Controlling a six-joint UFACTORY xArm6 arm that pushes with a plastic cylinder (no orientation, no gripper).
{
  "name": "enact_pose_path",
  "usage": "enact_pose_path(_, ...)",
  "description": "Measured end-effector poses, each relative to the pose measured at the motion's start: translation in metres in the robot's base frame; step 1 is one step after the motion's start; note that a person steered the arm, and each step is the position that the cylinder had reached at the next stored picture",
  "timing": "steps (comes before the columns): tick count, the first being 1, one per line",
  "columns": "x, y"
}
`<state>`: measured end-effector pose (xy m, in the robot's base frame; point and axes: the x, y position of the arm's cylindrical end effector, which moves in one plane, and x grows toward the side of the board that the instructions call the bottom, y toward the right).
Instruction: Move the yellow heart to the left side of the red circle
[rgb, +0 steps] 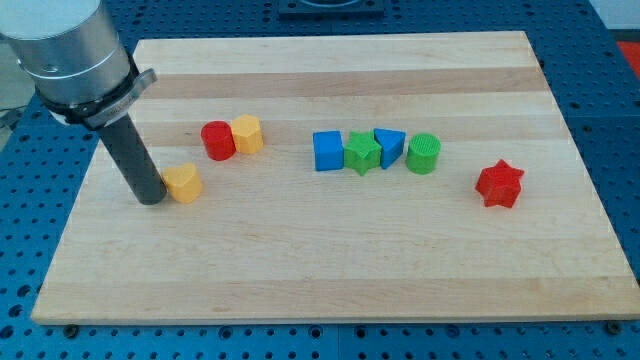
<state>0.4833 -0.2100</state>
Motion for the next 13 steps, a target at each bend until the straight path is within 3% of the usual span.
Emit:
enact_pose_path(2, -0.003, 0.014)
enact_pose_path(3, 0.010, -0.013)
enact_pose_path(4, 0.068, -0.016)
enact_pose_path(5, 0.077, 0.066)
enact_pose_path(9, -0.005, 0.060)
enact_pose_path(12, 0.004, 0.049)
enact_pose_path(13, -0.023, 0.038)
